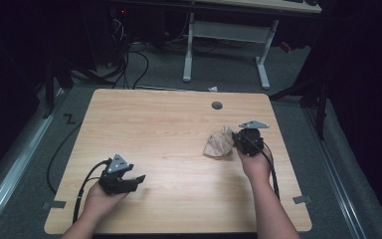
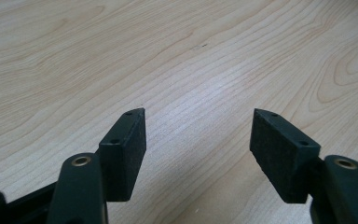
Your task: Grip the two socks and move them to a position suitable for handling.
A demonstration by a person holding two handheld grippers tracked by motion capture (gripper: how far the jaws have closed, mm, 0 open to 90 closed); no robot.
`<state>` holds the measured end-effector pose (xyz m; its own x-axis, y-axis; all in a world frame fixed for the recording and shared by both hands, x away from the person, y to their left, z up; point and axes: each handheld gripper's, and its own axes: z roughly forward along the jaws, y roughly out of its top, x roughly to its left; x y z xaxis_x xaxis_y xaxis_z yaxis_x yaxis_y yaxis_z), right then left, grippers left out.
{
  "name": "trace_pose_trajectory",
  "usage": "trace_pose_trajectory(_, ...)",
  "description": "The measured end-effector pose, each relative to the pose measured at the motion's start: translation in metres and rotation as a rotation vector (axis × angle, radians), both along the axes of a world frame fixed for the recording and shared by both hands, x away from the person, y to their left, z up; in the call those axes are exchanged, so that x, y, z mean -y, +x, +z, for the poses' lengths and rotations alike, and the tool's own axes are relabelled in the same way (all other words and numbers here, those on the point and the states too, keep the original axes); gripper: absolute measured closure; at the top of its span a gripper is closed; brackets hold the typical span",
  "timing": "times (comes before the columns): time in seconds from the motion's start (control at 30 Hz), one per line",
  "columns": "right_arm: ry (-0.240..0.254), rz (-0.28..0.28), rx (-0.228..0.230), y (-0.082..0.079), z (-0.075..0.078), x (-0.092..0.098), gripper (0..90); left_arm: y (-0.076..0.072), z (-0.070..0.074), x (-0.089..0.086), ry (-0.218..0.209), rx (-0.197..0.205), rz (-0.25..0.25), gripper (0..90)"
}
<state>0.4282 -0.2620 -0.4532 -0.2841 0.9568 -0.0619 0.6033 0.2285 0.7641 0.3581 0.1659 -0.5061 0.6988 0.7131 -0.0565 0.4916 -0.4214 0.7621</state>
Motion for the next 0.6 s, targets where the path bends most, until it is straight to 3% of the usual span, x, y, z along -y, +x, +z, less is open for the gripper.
trace_pose_trajectory(0.6, 0.028, -0.023, 0.048, -0.018, 0.011, 0.010, 86.1, 0.000, -0.001, 0.001, 0.002, -0.003, -0.001, 36.8)
